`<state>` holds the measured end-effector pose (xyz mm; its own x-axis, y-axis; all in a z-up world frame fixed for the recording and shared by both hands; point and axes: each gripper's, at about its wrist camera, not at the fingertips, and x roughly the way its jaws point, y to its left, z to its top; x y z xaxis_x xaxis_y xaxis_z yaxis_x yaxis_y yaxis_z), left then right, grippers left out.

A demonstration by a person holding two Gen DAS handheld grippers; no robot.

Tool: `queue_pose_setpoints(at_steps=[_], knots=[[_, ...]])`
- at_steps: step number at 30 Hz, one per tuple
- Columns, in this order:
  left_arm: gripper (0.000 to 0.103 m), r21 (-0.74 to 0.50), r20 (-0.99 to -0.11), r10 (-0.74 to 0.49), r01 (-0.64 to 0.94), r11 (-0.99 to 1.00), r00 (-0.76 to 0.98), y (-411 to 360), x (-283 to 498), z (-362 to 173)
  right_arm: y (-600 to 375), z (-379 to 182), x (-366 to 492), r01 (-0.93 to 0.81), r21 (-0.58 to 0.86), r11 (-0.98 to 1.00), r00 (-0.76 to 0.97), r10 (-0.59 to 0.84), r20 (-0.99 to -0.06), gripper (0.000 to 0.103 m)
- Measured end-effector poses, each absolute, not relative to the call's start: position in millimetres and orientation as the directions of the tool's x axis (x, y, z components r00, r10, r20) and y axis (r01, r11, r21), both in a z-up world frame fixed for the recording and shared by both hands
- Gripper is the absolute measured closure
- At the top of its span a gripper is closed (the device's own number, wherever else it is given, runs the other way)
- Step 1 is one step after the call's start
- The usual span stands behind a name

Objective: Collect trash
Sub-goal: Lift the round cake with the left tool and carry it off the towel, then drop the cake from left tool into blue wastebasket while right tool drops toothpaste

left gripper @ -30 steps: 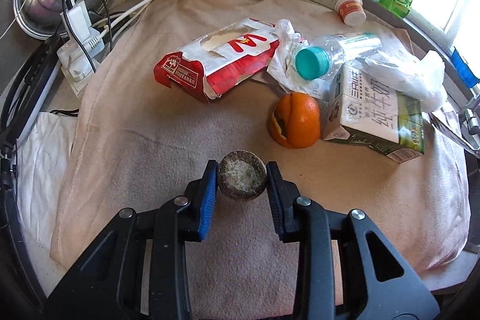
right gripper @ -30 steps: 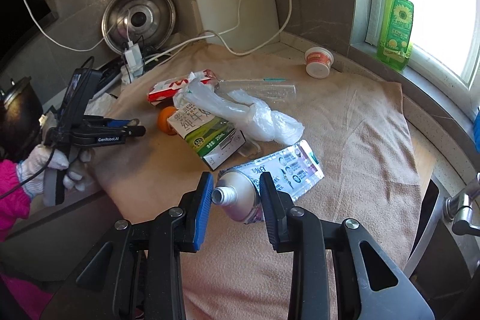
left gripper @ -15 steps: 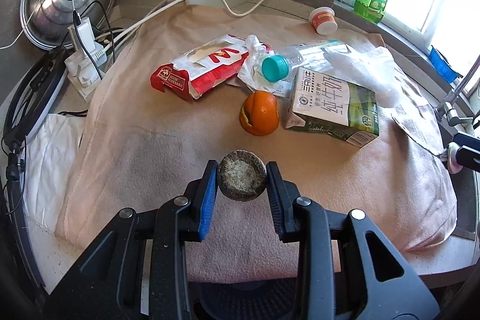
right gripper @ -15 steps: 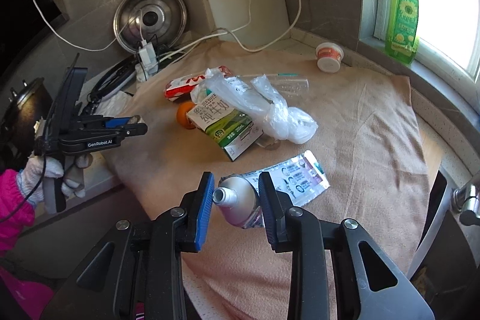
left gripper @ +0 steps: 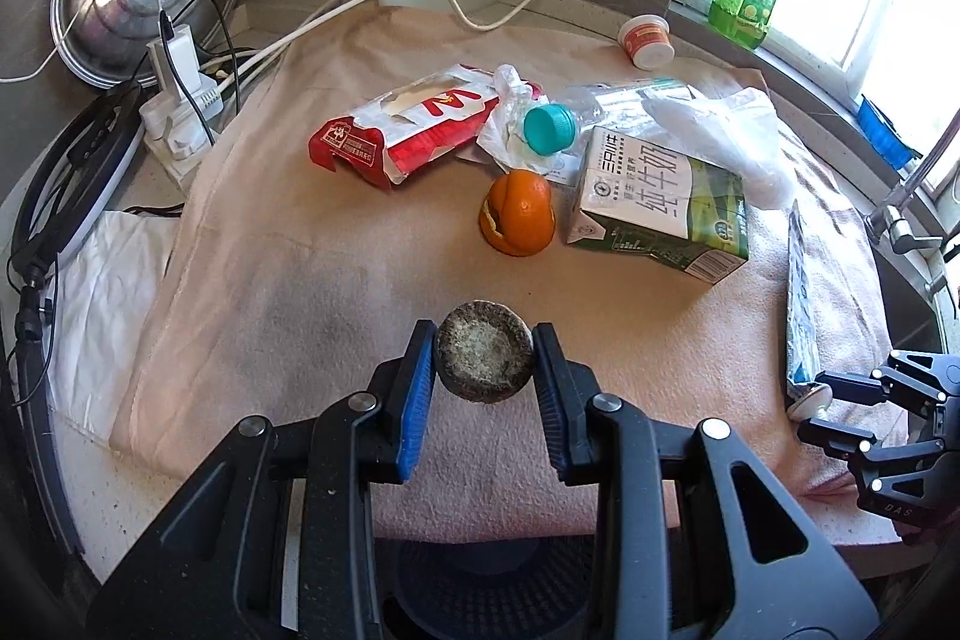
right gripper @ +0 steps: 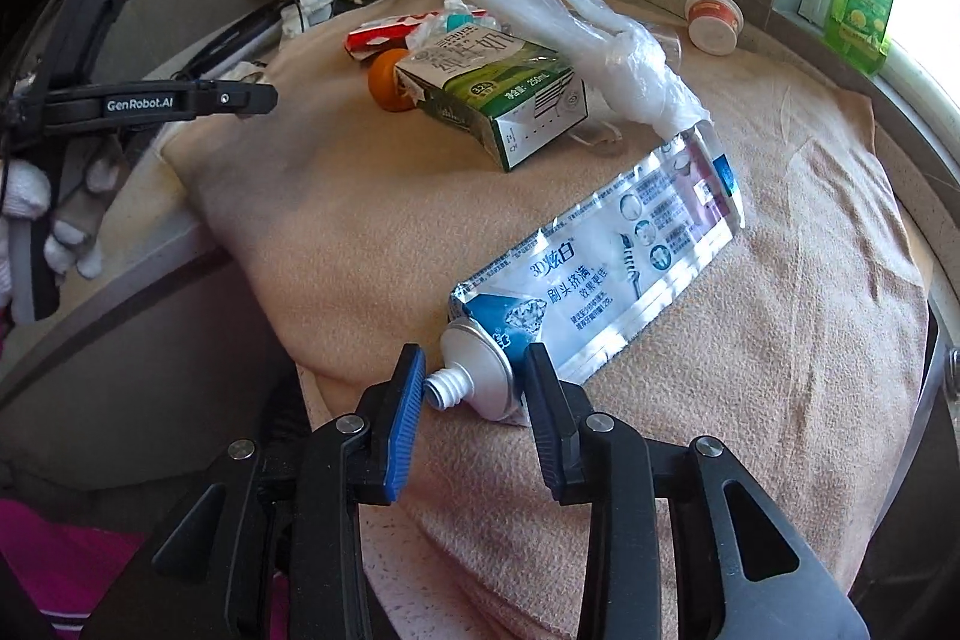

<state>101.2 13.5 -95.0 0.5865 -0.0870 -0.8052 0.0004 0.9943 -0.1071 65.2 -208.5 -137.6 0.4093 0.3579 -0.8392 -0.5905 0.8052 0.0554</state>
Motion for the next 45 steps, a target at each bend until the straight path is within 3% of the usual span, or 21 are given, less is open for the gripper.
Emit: queue_pose_setpoints(at_steps=[7, 24, 36, 45], knots=[[0.071, -0.116, -0.797, -0.101, 0.013, 0.993, 0.596, 10.3, 90.3, -89.5, -198.2, -135.4, 54.1, -0.636, -0.084, 0.767, 0.463, 0.292, -0.837, 0.074], [0.071, -0.201, -0.793, -0.173, 0.018, 0.979, 0.584, 14.5, 17.5, -79.9, -197.9, -47.8, 18.7, -0.633, 0.23, 0.739, 0.395, 0.564, -0.726, 0.075], [0.071, -0.249, -0.806, -0.184, -0.04, 0.968, 0.562, 32.1, -26.7, -87.2, -157.0, -34.1, -13.1, -0.71, 0.345, 0.614, 0.254, 0.68, -0.688, 0.075], [0.071, -0.259, -0.845, -0.186, -0.08, 0.962, 0.502, 35.9, -45.4, -121.8, -125.8, -59.3, -30.0, -0.74, 0.333, 0.584, 0.193, 0.659, -0.727, 0.076]])
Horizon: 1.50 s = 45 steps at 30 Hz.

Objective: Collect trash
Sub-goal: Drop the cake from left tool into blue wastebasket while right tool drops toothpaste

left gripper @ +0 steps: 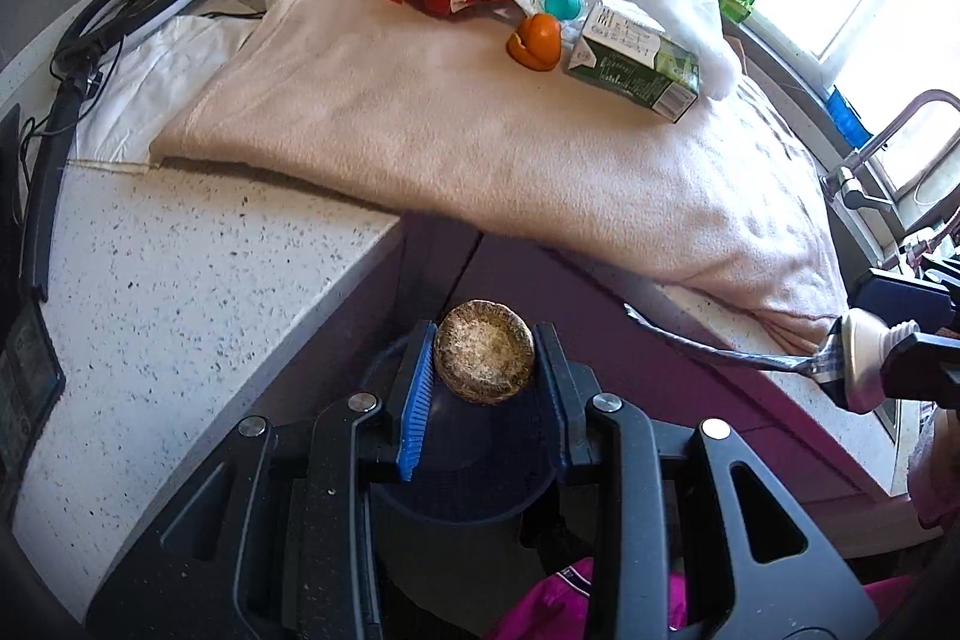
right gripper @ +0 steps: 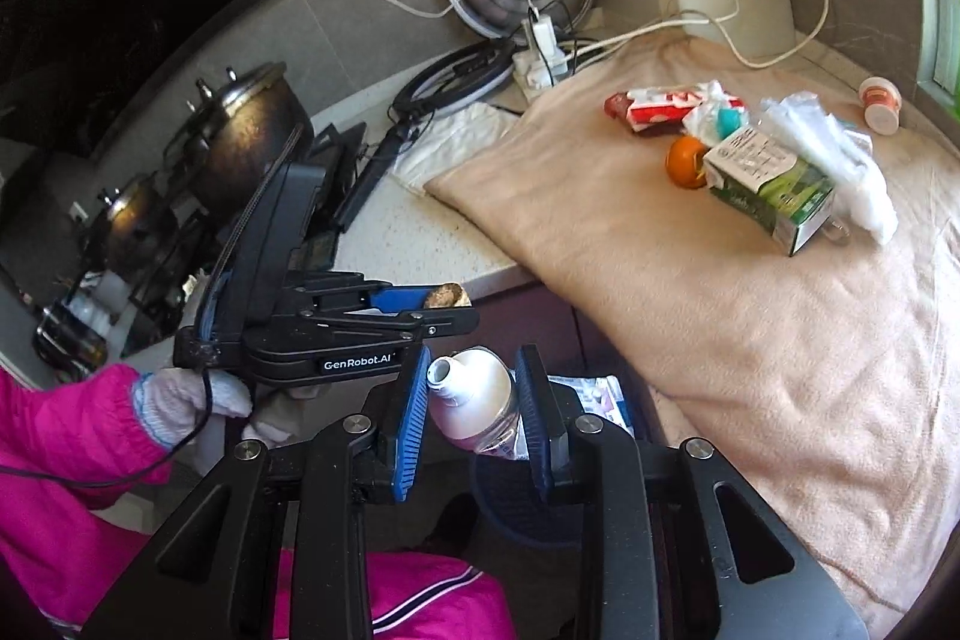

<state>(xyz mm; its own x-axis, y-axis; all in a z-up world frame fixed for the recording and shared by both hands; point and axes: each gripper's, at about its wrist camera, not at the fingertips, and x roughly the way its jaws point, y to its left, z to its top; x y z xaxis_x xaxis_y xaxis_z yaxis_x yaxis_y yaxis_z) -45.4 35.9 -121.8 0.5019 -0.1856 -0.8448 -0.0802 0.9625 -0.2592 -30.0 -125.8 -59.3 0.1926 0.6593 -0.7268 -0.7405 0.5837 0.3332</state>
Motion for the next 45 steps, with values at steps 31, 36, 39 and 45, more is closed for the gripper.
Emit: queue_pose_setpoints(at_steps=[31, 36, 39, 45], knots=[[0.071, -0.262, -0.929, -0.207, -0.152, 0.953, 0.308, 28.6, -24.7, -231.6, -97.8, -194.5, 6.9, -0.603, 0.331, 0.725, 0.143, 0.507, -0.85, 0.076], [0.071, -0.253, -0.934, -0.201, -0.151, 0.956, 0.294, 26.9, -16.6, -240.2, -95.7, -206.2, 11.8, -0.591, 0.333, 0.735, 0.137, 0.498, -0.856, 0.076], [0.071, -0.251, -0.936, -0.199, -0.153, 0.956, 0.289, 24.9, -11.9, -243.2, -93.5, -211.7, 14.4, -0.585, 0.334, 0.739, 0.135, 0.494, -0.859, 0.076], [0.069, -0.248, -0.939, -0.199, -0.153, 0.957, 0.28, 24.6, -16.8, -244.2, -89.0, -215.7, 16.5, -0.584, 0.347, 0.733, 0.12, 0.501, -0.857, 0.075]])
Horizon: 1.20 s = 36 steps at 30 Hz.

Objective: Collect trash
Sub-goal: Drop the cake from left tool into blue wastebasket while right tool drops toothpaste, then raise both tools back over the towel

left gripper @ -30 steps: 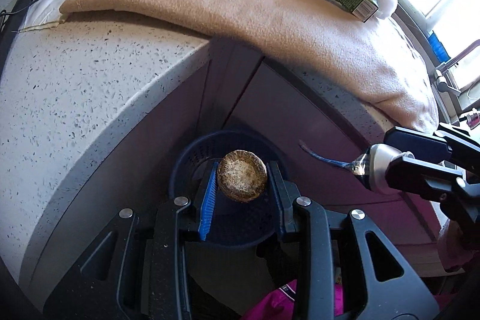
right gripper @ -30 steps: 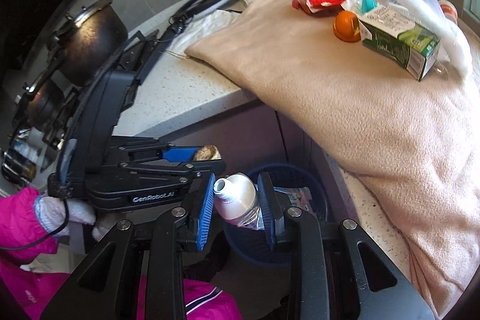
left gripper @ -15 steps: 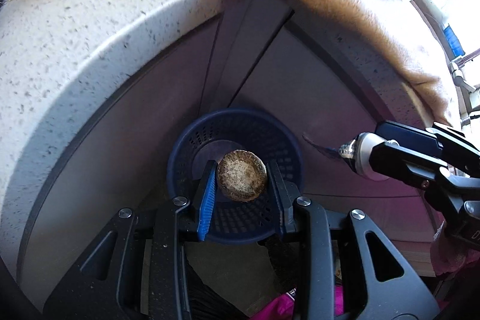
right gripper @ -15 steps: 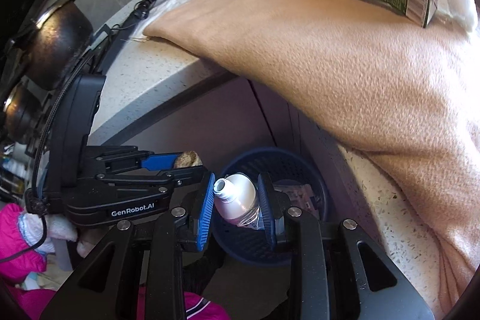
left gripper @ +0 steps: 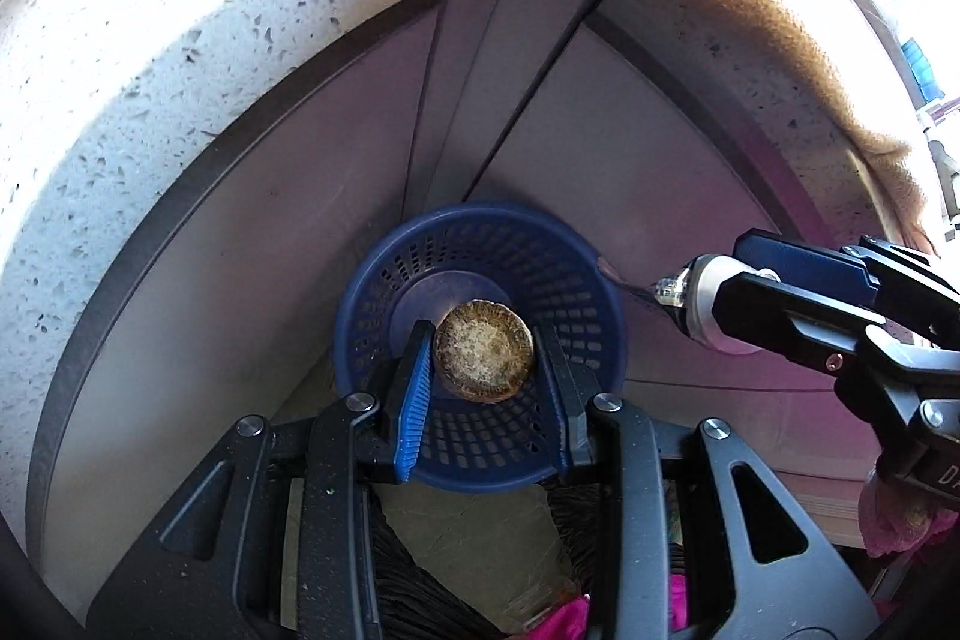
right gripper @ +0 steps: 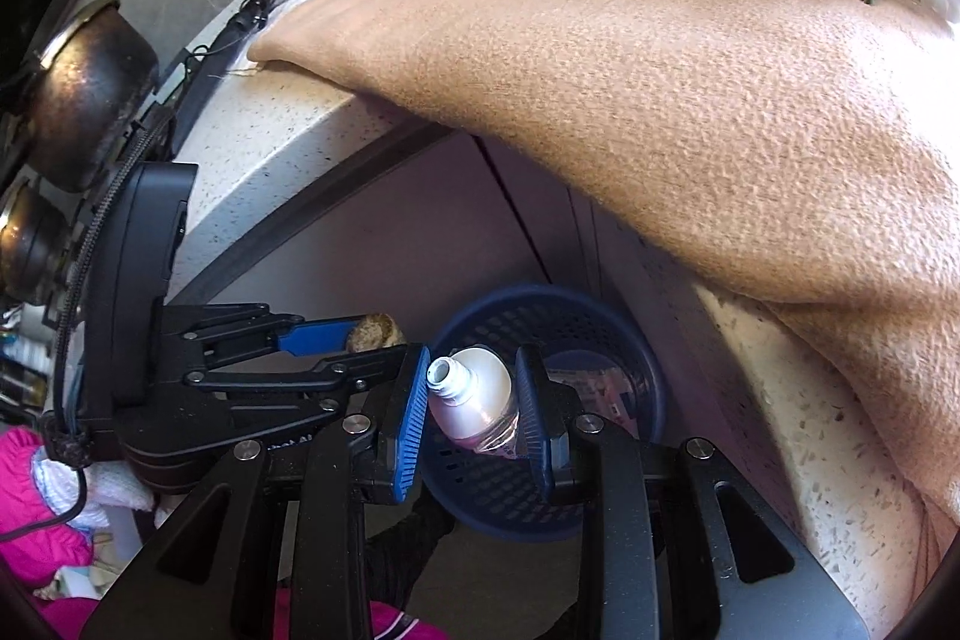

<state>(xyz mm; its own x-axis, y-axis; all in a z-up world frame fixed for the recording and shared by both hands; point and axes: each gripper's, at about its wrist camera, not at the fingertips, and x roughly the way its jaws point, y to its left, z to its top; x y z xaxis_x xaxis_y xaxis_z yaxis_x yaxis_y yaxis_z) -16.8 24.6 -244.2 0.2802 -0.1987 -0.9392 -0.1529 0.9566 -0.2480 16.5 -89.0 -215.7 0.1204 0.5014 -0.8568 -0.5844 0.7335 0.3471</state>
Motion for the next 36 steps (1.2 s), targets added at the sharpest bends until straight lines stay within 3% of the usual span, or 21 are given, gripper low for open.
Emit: queue_pose_setpoints(at_steps=[4, 11, 24, 29, 36], knots=[[0.057, -0.242, -0.938, -0.19, -0.156, 0.958, 0.289, 29.8, -22.0, -249.2, -84.7, -219.2, 17.8, -0.585, 0.338, 0.737, 0.102, 0.48, -0.871, 0.074], [0.057, -0.238, -0.938, -0.182, -0.167, 0.957, 0.295, 34.7, -26.7, -245.7, -81.8, -222.4, 18.7, -0.575, 0.337, 0.746, 0.095, 0.47, -0.877, 0.067], [0.057, -0.226, -0.929, -0.164, -0.158, 0.961, 0.331, 29.2, -27.7, -221.9, -99.5, -207.3, 14.7, -0.577, 0.326, 0.749, 0.131, 0.479, -0.868, 0.067], [0.057, -0.219, -0.92, -0.153, -0.148, 0.964, 0.361, 30.3, -25.8, -208.6, -108.9, -189.5, 14.2, -0.591, 0.301, 0.748, 0.179, 0.486, -0.855, 0.051], [0.055, -0.195, -0.904, -0.126, -0.131, 0.972, 0.41, 34.2, -16.7, -180.0, -125.6, -154.6, 16.1, -0.615, 0.248, 0.748, 0.264, 0.492, -0.83, 0.037]])
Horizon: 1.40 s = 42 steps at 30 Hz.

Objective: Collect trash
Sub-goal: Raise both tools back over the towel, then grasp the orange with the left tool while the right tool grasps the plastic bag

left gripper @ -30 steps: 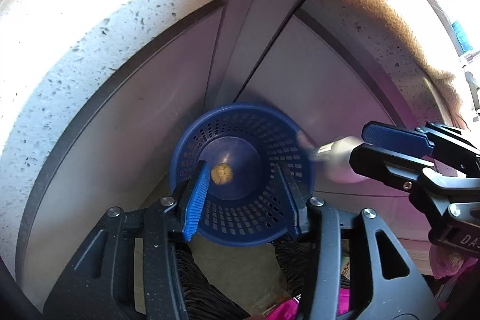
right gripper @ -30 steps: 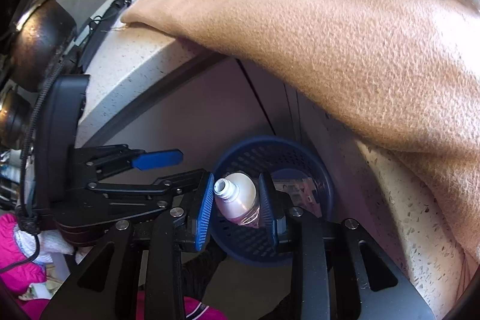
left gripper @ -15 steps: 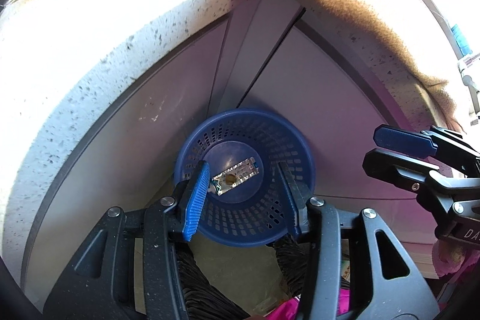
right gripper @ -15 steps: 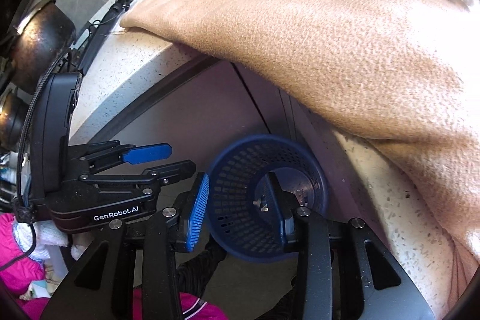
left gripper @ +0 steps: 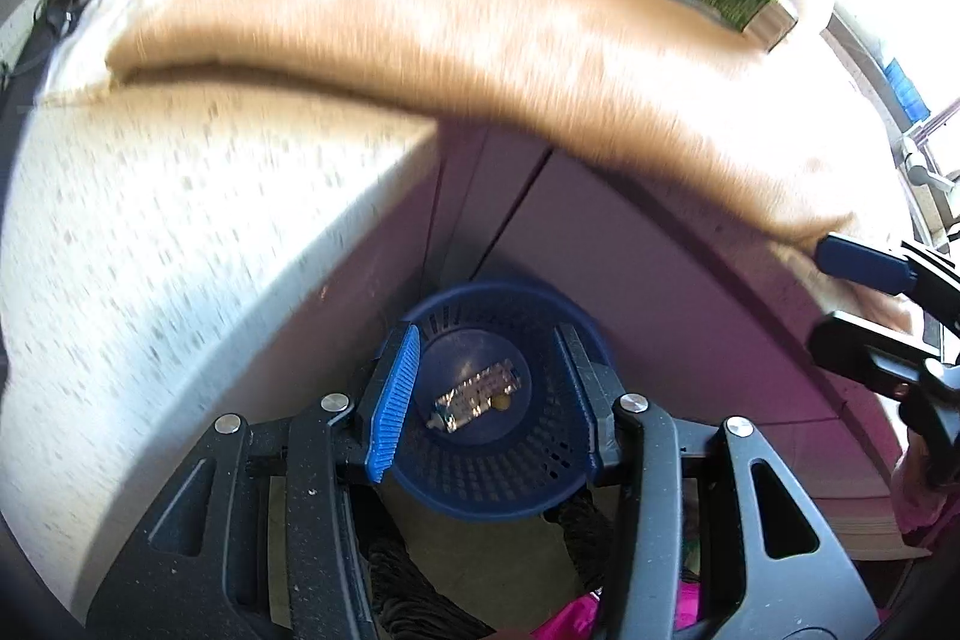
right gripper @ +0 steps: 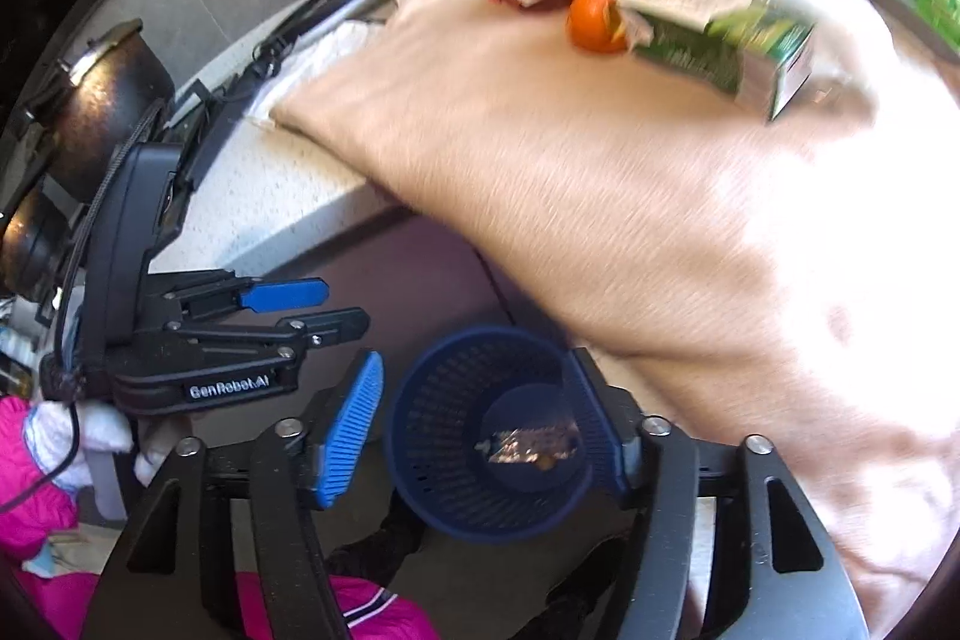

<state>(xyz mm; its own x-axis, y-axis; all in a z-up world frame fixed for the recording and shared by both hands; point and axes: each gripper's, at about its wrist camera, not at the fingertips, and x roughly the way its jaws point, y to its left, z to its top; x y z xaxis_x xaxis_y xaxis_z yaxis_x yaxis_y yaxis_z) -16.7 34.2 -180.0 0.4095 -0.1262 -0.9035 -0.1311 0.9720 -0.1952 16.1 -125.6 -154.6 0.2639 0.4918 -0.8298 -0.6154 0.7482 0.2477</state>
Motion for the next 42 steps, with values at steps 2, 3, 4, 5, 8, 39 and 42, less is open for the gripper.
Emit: queue_pose_setpoints(at_steps=[2, 3, 4, 5, 8, 39, 42], knots=[[0.045, -0.193, -0.895, -0.12, -0.13, 0.973, 0.429, 36.4, -13.8, -170.8, -132.6, -145.0, 18.8, -0.612, 0.232, 0.756, 0.291, 0.488, -0.823, 0.035], [0.045, -0.19, -0.889, -0.115, -0.128, 0.973, 0.443, 37.7, -11.3, -165.1, -136.1, -140.4, 21.1, -0.607, 0.229, 0.761, 0.301, 0.487, -0.82, 0.035], [0.045, -0.184, -0.885, -0.108, -0.126, 0.975, 0.453, 38.8, -8.7, -159.8, -139.6, -135.8, 22.5, -0.6, 0.224, 0.768, 0.313, 0.484, -0.817, 0.033], [0.045, -0.177, -0.881, -0.101, -0.123, 0.977, 0.462, 38.6, -5.5, -154.9, -144.4, -131.7, 25.0, -0.592, 0.217, 0.776, 0.328, 0.478, -0.815, 0.032], [0.045, -0.16, -0.87, -0.09, -0.105, 0.981, 0.485, 40.9, 5.6, -141.1, -156.3, -120.1, 32.2, -0.572, 0.199, 0.796, 0.365, 0.464, -0.807, 0.031], [0.045, -0.237, -0.821, -0.189, -0.02, 0.971, 0.538, 13.1, 146.1, -92.2, -220.2, -83.2, 157.6, -0.453, 0.105, 0.886, 0.502, 0.35, -0.791, 0.024], [0.045, -0.242, -0.828, -0.193, -0.026, 0.97, 0.527, 12.8, 157.9, -94.5, -219.2, -85.4, 164.7, -0.454, 0.101, 0.885, 0.501, 0.347, -0.793, 0.024]])
